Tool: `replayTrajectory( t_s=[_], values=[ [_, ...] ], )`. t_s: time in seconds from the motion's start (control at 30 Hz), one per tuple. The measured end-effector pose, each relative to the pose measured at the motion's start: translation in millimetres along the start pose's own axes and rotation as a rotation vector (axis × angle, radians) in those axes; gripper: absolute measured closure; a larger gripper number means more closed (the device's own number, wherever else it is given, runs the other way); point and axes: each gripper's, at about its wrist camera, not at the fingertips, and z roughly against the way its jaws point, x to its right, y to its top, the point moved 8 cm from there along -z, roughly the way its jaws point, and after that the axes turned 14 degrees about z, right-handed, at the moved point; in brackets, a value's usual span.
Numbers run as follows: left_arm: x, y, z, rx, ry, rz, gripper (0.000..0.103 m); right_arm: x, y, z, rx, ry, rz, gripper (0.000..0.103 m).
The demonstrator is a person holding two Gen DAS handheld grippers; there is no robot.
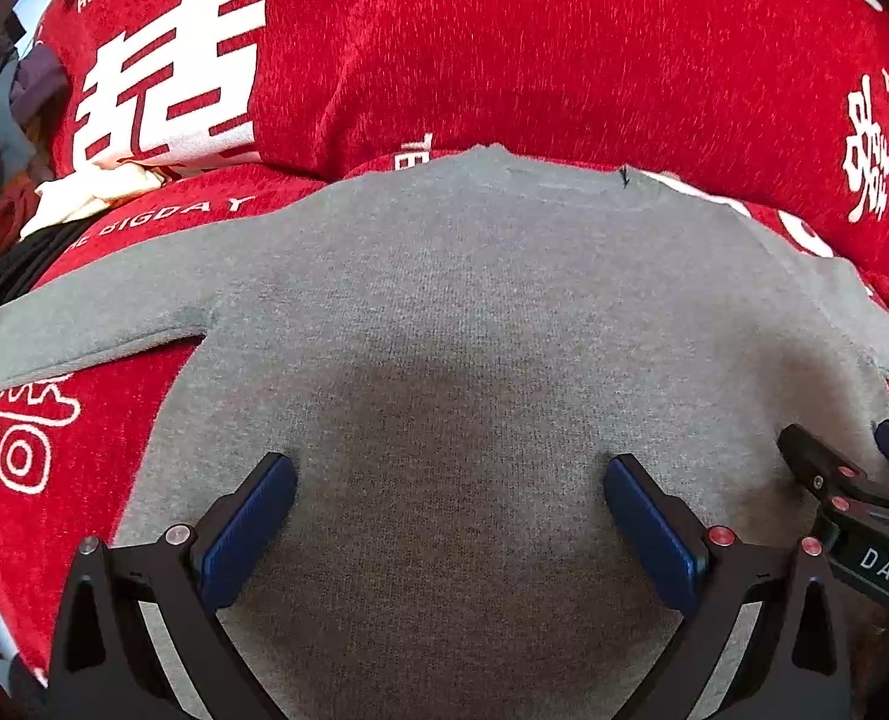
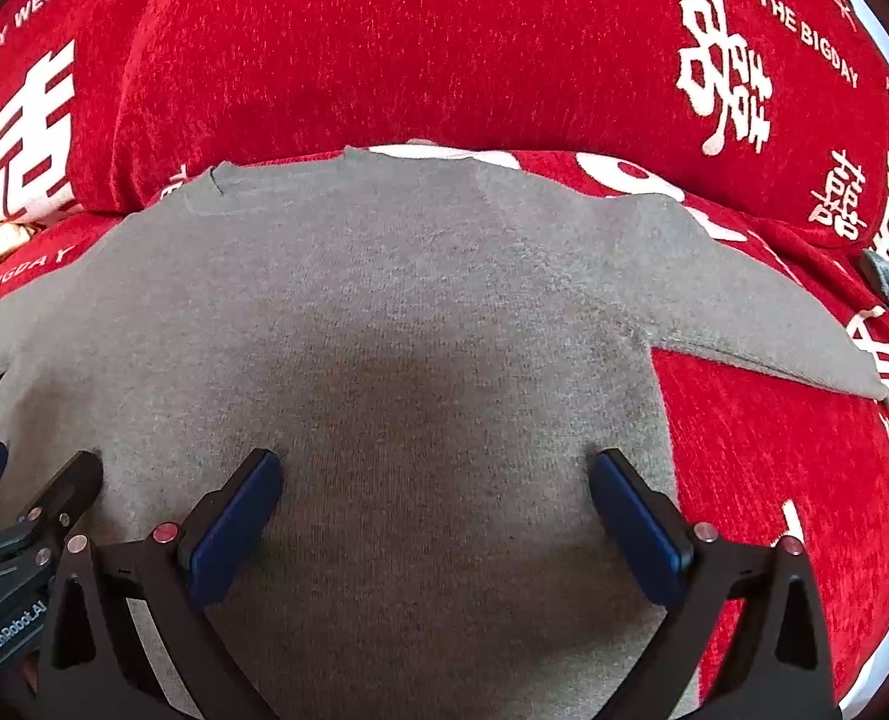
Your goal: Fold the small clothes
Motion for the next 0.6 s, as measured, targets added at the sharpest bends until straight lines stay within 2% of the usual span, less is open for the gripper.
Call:
replayTrajectory(
  t_s=[0.1,0.27,0.6],
  values=[
    [2.9,3.7,3.4,-0.022,0.01,-0.002,0.0,0.5,2.7,3.7,-0.03,-0.001,0.032,0.001],
    [17.7,13.3,15.0,-0.005,0.009,-0.004,0.0,6.4,8.7,28.4,0.062,-0.073,0.093,0.001],
    [74.5,29.2,28.2,-0.009,-0.045,-0.029,0.0,54.4,8.9,41.4,0.096,-0.047,0.003,0.001]
  ],
)
